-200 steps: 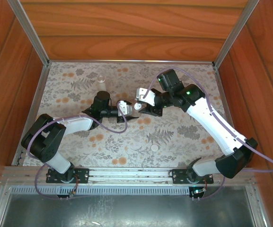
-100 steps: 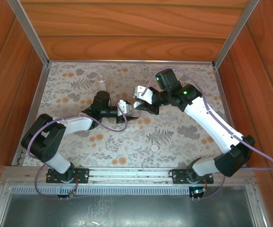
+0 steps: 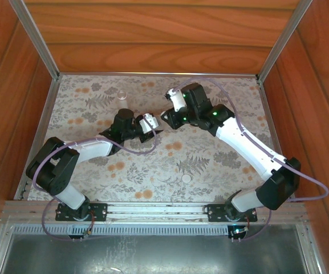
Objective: Screw on the bottle caps
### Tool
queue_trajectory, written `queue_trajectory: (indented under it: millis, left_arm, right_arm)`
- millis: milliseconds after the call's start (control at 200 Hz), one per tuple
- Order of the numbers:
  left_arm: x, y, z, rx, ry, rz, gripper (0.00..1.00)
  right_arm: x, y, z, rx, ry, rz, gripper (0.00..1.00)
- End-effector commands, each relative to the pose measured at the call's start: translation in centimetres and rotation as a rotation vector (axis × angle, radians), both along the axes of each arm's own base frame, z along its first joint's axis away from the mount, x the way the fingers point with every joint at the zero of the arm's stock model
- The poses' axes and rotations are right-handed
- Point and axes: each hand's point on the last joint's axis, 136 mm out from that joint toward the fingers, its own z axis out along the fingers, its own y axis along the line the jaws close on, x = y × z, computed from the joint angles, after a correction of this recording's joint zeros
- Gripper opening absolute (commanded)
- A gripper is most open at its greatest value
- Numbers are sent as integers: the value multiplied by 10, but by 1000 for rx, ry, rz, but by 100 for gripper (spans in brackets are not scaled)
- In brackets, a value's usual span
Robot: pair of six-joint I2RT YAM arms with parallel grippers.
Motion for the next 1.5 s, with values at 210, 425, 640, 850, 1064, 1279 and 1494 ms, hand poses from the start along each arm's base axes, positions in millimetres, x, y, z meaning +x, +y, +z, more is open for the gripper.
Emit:
queue_trajectory:
  millis: [210,425,640,850,1064,1279,1494]
  left_arm:
    - [1,-11,38,-167,62,-64,53]
    - [-15,-26,52,-262,199,-184,54]
    - [-13,-28,53,-265,203,-188,54]
    - [-7,-27,52,-273,223,-151,54]
    - [-4,-24,48,-274,240,-131,58]
    - [1,-16,46,-271,232,-60,88]
    - [13,14,35,-270,225,130,100]
  right_arm:
    - [17,-15,50,120,-226,-68,72]
    - [16,-6,62,252,-253,-6,75]
    - [16,8,46,287,-186,38,67]
    - [13,13,32,275,-150,69,41]
    - [16,11,33,266,-165,59,17]
    - [38,-13,32,171,-245,-55,10]
    - [90,-56,37,81,-343,-205,8]
